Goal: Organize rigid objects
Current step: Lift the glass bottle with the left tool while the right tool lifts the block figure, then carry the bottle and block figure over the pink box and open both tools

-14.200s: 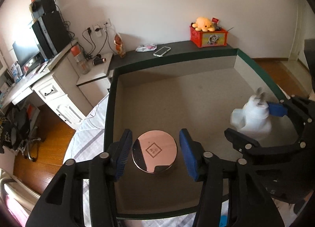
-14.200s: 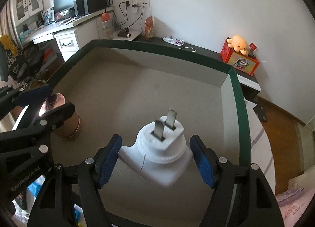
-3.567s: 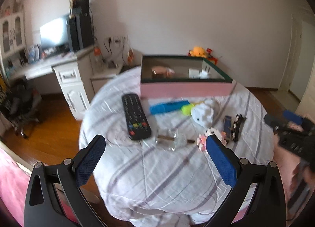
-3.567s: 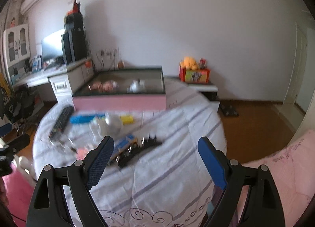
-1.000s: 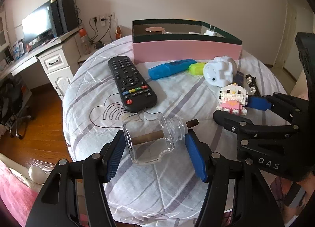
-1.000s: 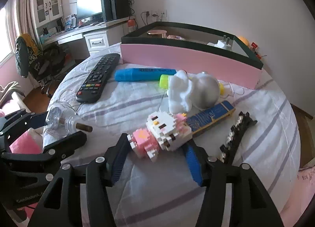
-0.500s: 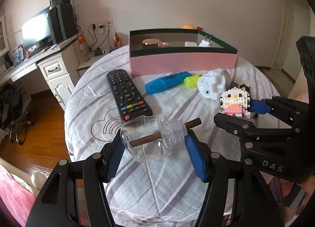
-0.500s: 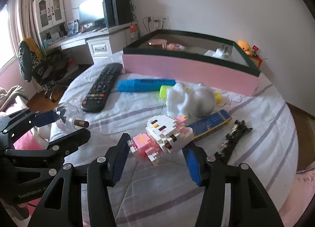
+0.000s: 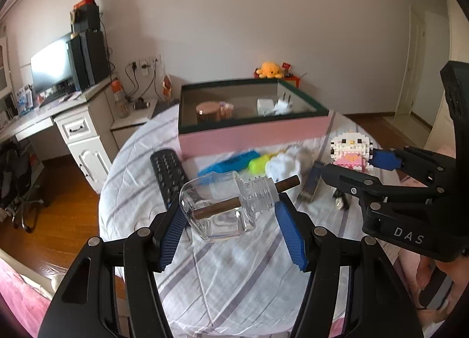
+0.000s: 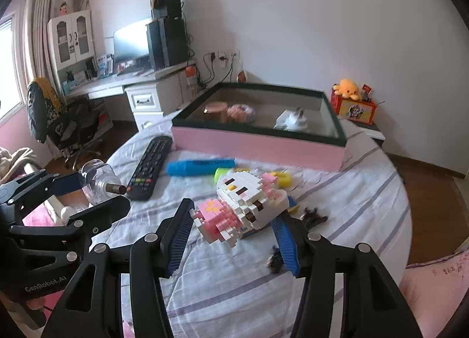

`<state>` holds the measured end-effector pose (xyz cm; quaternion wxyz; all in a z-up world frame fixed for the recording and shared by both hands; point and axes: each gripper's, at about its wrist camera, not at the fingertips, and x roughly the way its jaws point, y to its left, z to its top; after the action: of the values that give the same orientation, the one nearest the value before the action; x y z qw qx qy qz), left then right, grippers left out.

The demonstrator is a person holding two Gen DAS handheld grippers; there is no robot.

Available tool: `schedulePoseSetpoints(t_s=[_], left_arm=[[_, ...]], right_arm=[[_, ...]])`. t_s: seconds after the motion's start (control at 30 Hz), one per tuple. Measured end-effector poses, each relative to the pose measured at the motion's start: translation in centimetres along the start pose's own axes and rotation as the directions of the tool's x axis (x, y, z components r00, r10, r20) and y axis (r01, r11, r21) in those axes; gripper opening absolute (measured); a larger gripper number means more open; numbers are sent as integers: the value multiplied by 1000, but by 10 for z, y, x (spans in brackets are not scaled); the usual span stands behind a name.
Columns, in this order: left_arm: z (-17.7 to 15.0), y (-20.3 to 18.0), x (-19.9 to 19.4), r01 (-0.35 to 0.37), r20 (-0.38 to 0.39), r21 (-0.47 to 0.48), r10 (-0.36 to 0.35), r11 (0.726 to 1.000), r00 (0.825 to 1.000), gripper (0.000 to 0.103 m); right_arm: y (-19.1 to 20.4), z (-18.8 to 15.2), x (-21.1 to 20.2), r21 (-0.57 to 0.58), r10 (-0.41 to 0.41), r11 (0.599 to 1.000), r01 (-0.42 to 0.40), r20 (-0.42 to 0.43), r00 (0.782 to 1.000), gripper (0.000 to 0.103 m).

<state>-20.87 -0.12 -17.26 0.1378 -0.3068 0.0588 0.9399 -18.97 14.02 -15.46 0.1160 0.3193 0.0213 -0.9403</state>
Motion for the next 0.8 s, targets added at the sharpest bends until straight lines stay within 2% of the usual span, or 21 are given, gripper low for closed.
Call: schedulePoseSetpoints(t_s=[0.37,0.67,0.8], left_arm=[[52,-13,-25,-17,120,26,14,1000,993,62],[92,-25,-5,-10,141,69,0,998,990,62],[112,-25,17,-13,126,86,2,996,992,62]], right_arm=[[-23,38,-35,8,-32,999,31,113,993,55],[-34,72,-26,-5,-24,1000,25,140,990,55],[-42,86,-12,-8,-29,999,31,137,990,55]])
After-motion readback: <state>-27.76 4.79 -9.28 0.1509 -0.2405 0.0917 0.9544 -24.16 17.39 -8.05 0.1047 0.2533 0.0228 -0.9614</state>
